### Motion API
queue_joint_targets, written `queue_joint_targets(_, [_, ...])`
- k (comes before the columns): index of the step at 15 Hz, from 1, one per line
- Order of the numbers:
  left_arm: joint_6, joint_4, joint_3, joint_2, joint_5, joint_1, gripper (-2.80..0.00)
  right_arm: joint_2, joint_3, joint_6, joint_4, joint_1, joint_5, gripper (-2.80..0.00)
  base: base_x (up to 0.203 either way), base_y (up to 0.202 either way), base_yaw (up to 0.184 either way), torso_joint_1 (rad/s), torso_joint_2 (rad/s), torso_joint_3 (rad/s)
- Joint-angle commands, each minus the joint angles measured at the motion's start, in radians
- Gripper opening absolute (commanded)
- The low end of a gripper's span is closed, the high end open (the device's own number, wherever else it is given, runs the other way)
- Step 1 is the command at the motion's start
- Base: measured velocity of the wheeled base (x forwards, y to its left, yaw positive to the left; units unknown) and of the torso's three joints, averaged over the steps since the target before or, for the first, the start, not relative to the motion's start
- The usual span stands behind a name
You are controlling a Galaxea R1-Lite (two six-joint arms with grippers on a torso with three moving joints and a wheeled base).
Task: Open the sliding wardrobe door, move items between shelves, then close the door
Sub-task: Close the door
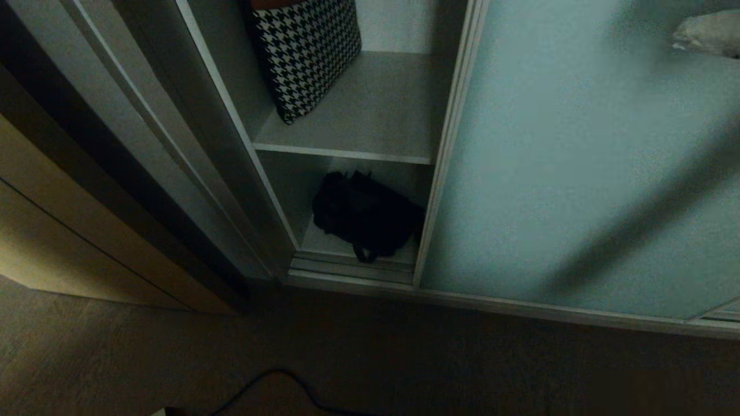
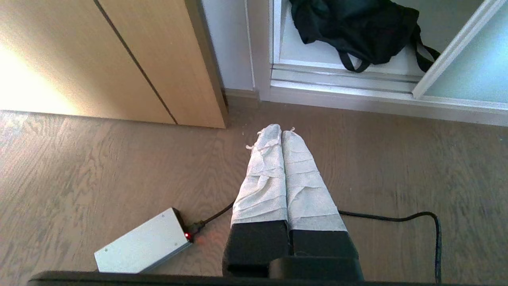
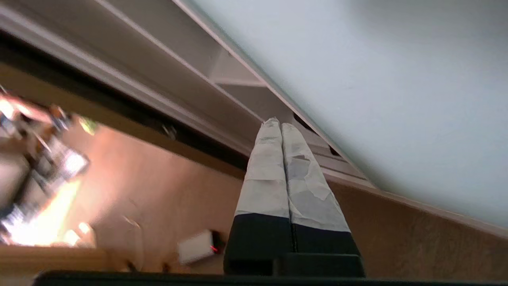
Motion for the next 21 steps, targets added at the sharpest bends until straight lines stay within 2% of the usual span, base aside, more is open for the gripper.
queue_joint_targets(1, [0.0, 0.0, 0.0, 0.002, 0.0, 0.0, -2.8, 0.107, -0.016, -0.04, -0.009, 0.04, -0.005, -2.8, 0.0, 0.0, 0.0, 0.0, 0.0, 0.0])
queue_joint_targets(3, [0.0, 0.0, 0.0, 0.002, 0.0, 0.0, -2.8, 0.18, -0.013, -0.07, -0.08, 0.09, -0.044, -2.8, 0.0, 0.0, 0.0, 0.0, 0.0, 0.0])
queue_joint_targets(7, [0.0, 0.0, 0.0, 0.002, 0.0, 0.0, -2.8, 0.293, -0.016, -0.076, -0.251, 0.133, -0.113, -2.8, 0.0, 0.0, 0.0, 0.0, 0.0, 0.0])
queue_joint_targets(11, [0.0, 0.0, 0.0, 0.002, 0.0, 0.0, -2.8, 0.389, -0.039, -0.076, -0.376, 0.144, -0.159, -2.8, 0.0, 0.0, 0.0, 0.0, 0.0, 0.0])
queue_joint_targets(13, [0.0, 0.0, 0.0, 0.002, 0.0, 0.0, -2.8, 0.414, -0.059, -0.076, -0.379, 0.146, -0.176, -2.8, 0.0, 0.0, 0.0, 0.0, 0.0, 0.0])
queue_joint_targets(17, [0.0, 0.0, 0.0, 0.002, 0.0, 0.0, -2.8, 0.509, -0.159, -0.074, -0.38, 0.165, -0.306, -2.8, 0.0, 0.0, 0.0, 0.0, 0.0, 0.0])
queue_joint_targets(21, [0.0, 0.0, 0.0, 0.002, 0.0, 0.0, -2.8, 0.516, -0.161, -0.069, -0.377, 0.193, -0.324, -2.8, 0.0, 0.0, 0.0, 0.0, 0.0, 0.0])
